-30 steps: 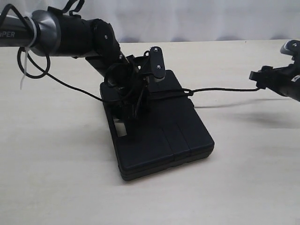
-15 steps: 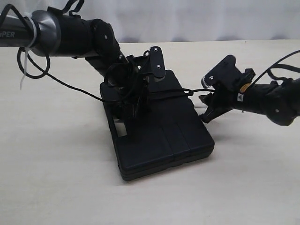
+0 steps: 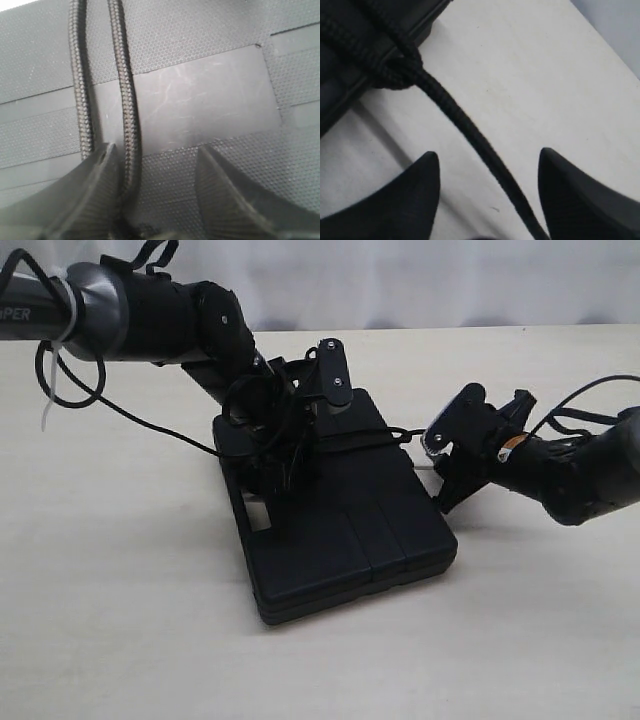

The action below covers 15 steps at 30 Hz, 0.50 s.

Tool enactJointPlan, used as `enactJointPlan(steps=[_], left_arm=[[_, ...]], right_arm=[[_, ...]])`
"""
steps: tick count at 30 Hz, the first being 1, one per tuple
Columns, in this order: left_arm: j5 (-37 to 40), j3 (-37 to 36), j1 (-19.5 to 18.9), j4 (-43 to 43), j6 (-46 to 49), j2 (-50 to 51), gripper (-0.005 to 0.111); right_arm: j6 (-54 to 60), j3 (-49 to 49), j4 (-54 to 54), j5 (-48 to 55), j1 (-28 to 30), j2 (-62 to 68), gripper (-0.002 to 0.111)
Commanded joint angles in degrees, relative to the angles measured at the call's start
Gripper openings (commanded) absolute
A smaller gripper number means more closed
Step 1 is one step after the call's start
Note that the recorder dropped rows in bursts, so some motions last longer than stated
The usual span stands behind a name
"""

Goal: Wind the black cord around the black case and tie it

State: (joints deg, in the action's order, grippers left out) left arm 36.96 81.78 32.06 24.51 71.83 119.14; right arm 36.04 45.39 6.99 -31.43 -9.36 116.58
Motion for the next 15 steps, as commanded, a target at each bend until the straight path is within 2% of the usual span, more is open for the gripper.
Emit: enactJointPlan(steps=[1,2,3,8,13,15], left_arm=[[1.3,-1.0,-0.3,-1.1,0.1,0.9,0.047],[1.1,-1.0,-0.3,-1.1,0.1,0.9,0.047],[0.8,-1.0,-0.3,-1.1,0.1,0.9,0.047],[-1.4,-1.0,-0.3,1.2,0.4,0.9,0.047],[0.2,-1.0,-0.3,-2.1,0.4,1.5,0.047],[1.8,-1.0,-0.3,-4.1,0.3,1.5,0.035]], right_arm=[[0.9,-0.1,0.2,-2.8,-0.1,0.8,0.019],[1.4,-0.1,-1.1,-3.0,-0.1,0.8,0.004],[1.6,-0.1,-2.5,-3.0,-0.1,0.8,0.004],[14.9,-0.1,-31.5,-4.3,-0.1,-0.8,0.004],[15.8,-0.1,-31.8,-4.0,-0.1,-0.9,0.004],[15.8,-0.1,-31.8,-4.0,-0.1,-0.9,0.004]])
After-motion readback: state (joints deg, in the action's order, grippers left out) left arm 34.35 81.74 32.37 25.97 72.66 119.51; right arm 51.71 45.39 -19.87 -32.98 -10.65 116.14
